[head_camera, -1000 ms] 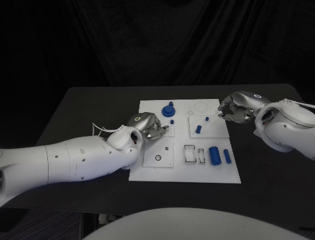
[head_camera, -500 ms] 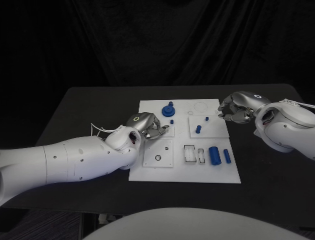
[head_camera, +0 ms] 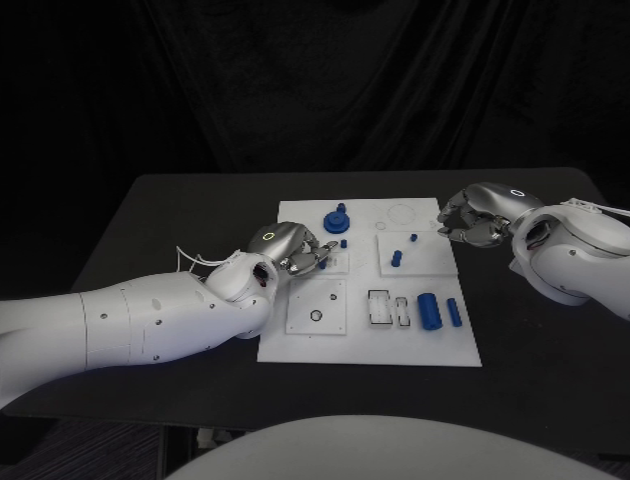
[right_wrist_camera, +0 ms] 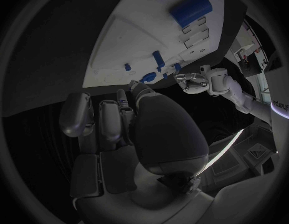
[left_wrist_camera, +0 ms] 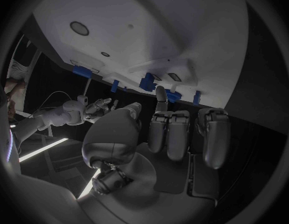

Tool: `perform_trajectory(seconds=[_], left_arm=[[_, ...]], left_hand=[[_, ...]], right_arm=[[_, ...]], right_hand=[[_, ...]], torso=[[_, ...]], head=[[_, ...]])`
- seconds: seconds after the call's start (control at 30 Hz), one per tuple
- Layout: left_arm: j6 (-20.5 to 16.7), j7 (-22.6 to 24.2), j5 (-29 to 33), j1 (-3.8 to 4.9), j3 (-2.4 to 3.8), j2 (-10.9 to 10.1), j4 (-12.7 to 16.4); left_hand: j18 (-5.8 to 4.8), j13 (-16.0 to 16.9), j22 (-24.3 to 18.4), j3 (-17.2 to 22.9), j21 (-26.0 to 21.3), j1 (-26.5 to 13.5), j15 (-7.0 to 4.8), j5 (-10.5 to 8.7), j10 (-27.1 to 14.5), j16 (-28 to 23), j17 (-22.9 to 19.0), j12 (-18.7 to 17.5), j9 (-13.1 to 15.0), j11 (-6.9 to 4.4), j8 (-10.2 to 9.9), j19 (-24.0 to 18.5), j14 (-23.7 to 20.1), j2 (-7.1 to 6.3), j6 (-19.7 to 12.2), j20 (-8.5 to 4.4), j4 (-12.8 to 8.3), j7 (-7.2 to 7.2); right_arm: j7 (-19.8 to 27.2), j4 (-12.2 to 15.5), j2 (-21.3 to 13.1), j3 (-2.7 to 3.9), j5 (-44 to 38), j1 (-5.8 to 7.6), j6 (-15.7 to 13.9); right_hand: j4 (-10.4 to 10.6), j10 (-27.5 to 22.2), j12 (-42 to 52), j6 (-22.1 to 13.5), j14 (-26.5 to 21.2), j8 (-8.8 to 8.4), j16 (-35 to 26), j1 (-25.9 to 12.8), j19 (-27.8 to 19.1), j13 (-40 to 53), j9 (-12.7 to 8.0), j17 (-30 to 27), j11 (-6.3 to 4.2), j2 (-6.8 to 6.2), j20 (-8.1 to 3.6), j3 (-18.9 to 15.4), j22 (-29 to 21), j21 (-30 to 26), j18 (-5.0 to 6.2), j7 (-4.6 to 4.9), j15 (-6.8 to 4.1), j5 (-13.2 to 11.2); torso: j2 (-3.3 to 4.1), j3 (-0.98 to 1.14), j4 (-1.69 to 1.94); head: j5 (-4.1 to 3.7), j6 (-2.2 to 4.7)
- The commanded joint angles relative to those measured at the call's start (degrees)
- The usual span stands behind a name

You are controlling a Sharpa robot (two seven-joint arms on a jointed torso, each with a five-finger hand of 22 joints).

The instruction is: Assemble the parts on the task board

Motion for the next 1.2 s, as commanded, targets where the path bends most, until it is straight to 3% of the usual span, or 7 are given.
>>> perform_trajectory(seconds=[0.03, 0.3, 0.47, 0.7, 0.93, 1.03, 1.2], left_arm=[[-1.26, 0.34, -1.88, -0.08, 0.05, -0.07, 0.22], [-2.18, 2.66, -2.16, -0.05, 0.06, -0.85, 0.92], [1.84, 6.13, 2.57, 0.84, 0.25, -2.02, 2.28], [16.78, 8.41, 15.1, 6.95, 0.34, -2.84, 2.05], [33.5, 9.27, 20.0, 13.43, 0.14, -1.93, -1.06], [38.93, 9.81, 20.61, 15.09, 0.1, -1.11, -2.82], [44.47, 11.48, 21.06, 16.44, 0.06, 1.06, -6.49]], left_hand=[[-0.37, 15.06, 13.92, -0.87, -0.25, -0.6, 0.29, 0.55, 5.97, 0.15, 15.09, 0.2, 0.66, 0.43, 0.45, 4.03, 5.95, 1.13, -0.47, 0.48, 0.0, -0.04], [-0.4, 15.06, 13.97, -2.88, -0.11, -0.31, 0.16, 3.66, 5.97, 0.15, 15.09, 0.2, 2.59, 0.23, 1.56, 4.1, 5.95, 4.02, -0.31, 0.39, -0.1, -0.32], [-0.55, 15.06, 14.16, -2.76, 0.44, 8.9, -0.05, 6.76, 5.97, 0.15, 15.09, 0.2, 4.15, 0.04, 1.89, 4.4, 5.95, 0.88, -1.57, 0.25, -0.99, -0.49], [-0.59, 15.06, 14.22, -2.86, 0.65, 15.08, 0.3, 2.68, 5.97, 0.15, 15.09, 0.2, 4.58, 0.39, 1.56, 4.49, 5.95, -0.98, -2.81, 0.46, -0.36, -0.1], [-0.76, 15.06, 14.44, -3.35, 1.28, 19.55, 0.85, -6.55, 5.97, 0.15, 15.09, 0.2, 4.0, 0.94, 0.62, 4.83, 5.95, 0.31, -3.8, 0.99, -0.46, 0.45], [-1.05, 15.06, 14.82, -2.79, 2.36, 21.51, 0.87, -10.23, 5.97, 0.15, 15.09, 0.2, 3.92, 0.83, 0.6, 5.52, 5.95, 0.84, -3.65, 1.06, -0.71, 0.41], [-1.18, 15.06, 15.0, -2.99, 2.87, 20.64, 0.81, -10.44, 5.97, 0.15, 15.09, 0.2, 4.0, 0.76, 1.31, 5.86, 5.95, 2.0, -2.04, 1.03, -0.23, 0.19]], right_arm=[[-0.96, 0.16, -0.1, 0.03, -0.13, -0.14, -0.24], [-0.9, 0.27, -0.27, 0.03, -0.12, -0.14, -0.29], [-0.88, 0.26, -0.42, 0.04, 0.11, -0.14, -0.51], [-0.88, 0.28, -0.46, 0.04, 0.24, -0.13, -0.96], [-1.02, 0.04, -0.23, 0.04, 0.26, -0.11, -1.29], [-1.05, -0.09, 0.01, 0.04, 0.26, -0.11, -1.37], [-0.88, -0.31, 0.39, 0.04, 0.53, -0.11, -1.39]], right_hand=[[0.14, -0.38, -0.29, 0.27, 1.45, 0.02, -0.06, -0.45, -0.39, 3.26, -0.08, -0.02, -0.15, -0.23, -0.05, 0.17, 3.64, -0.38, 0.6, 0.09, 0.42, 0.27], [0.24, -0.39, -0.3, 0.29, 1.47, 0.03, -0.05, -0.57, -0.36, 3.24, -0.11, -0.01, -0.15, -0.2, -0.05, 0.19, 3.64, -0.38, 0.6, 0.08, 0.42, 0.42], [0.26, -0.4, -0.31, 0.29, 1.48, 0.03, -0.03, -0.59, -0.36, 3.23, -0.12, 0.01, -0.15, -0.19, -0.05, 0.2, 3.64, -0.39, 0.6, 0.07, 0.41, 0.46], [0.3, -0.44, -0.34, 0.3, 1.47, 0.03, -0.06, -0.63, -0.35, 3.18, -0.13, -0.03, -0.16, -0.17, -0.06, 0.23, 3.64, -0.39, 0.59, 0.07, 0.41, 0.56], [0.32, -0.4, -0.32, 0.31, 1.48, 0.02, -0.05, -0.65, -0.35, 3.21, -0.15, -0.02, -0.17, -0.17, -0.06, 0.25, 3.63, -0.42, 0.6, 0.06, 0.41, 0.65], [0.34, -0.35, -0.28, 0.34, 1.49, 0.04, -0.03, -0.64, -0.34, 3.27, -0.16, 0.0, -0.19, -0.13, -0.06, 0.3, 3.62, -0.45, 0.6, 0.05, 0.41, 0.72], [0.35, -0.33, -0.27, 0.39, 1.49, 0.07, -0.05, -0.62, -0.32, 3.29, -0.16, -0.03, -0.2, -0.06, -0.07, 0.37, 3.63, -0.43, 0.6, 0.02, 0.4, 0.79]], torso=[[0.0, 0.04, 0.03], [-0.01, 0.02, -0.13], [0.01, -0.02, -0.09], [0.01, -0.05, -0.05], [-0.12, 0.04, -0.05], [-0.15, 0.14, -0.22], [-0.22, 0.17, -0.25]], head=[[-0.07, 0.0], [0.14, 0.0], [0.1, 0.0], [0.08, 0.0], [-0.16, 0.0], [0.06, 0.0], [0.52, 0.0]])
